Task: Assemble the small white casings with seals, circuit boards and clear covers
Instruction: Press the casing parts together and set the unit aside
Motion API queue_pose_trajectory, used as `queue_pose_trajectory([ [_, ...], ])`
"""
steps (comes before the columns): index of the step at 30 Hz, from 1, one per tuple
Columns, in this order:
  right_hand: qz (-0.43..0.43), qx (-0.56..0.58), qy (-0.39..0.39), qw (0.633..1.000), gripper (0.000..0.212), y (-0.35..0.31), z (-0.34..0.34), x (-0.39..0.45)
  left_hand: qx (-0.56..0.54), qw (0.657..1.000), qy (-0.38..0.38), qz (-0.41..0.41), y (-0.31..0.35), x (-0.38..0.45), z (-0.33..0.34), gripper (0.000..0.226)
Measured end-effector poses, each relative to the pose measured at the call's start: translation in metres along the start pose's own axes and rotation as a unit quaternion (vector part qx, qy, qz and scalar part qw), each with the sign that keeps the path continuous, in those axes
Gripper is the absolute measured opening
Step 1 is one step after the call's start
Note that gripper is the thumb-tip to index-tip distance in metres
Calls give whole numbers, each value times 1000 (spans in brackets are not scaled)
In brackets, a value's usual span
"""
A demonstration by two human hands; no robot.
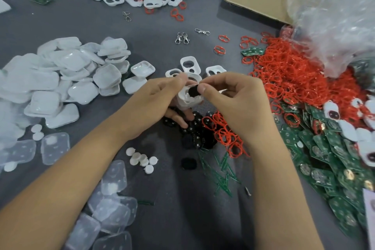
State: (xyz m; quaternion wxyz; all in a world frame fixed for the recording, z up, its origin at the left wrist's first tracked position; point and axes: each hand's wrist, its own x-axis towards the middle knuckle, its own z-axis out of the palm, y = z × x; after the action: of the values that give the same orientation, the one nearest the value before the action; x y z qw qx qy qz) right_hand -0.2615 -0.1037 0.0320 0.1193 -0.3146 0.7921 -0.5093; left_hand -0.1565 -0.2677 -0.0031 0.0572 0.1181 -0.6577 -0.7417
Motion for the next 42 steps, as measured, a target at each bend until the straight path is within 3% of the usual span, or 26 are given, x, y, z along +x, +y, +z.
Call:
queue_pose_trajectory([
  [3,-5,-3,1,1000,6,-2,1,0,74,997,-11,34,0,-3,1,36],
  [6,6,-33,9,999,5,-2,-12,0,67,997,-19,25,1,-4,1,33],
  [11,78,-158,-111,978,8,10,-49,-4,67,997,-28,0,1,-5,5,29],
  [16,80,-173,-182,965,11,11,-46,-5,80,997,-17,-13,1,-5,7,27],
  [20,59,-169,-173,969,10,10,-35,-4,86,996,-10,-17,-1,-3,7,31],
  [27,59,-258,-154,952,9,4,-30,-4,79,997,-13,-13,-3,-3,5,30],
  [31,43,-239,-129,961,13,1,-36,-6,73,997,-15,-11,-5,-3,4,30],
  [34,22,-196,-39,980,18,0,-35,-3,63,998,-13,-15,-4,-2,4,31],
  [38,53,36,-7,998,24,-9,-31,-1,52,998,-20,-9,-3,-2,4,23],
  [42,71,146,-26,986,7,-14,-23,-2,49,998,-33,-9,0,-4,4,26],
])
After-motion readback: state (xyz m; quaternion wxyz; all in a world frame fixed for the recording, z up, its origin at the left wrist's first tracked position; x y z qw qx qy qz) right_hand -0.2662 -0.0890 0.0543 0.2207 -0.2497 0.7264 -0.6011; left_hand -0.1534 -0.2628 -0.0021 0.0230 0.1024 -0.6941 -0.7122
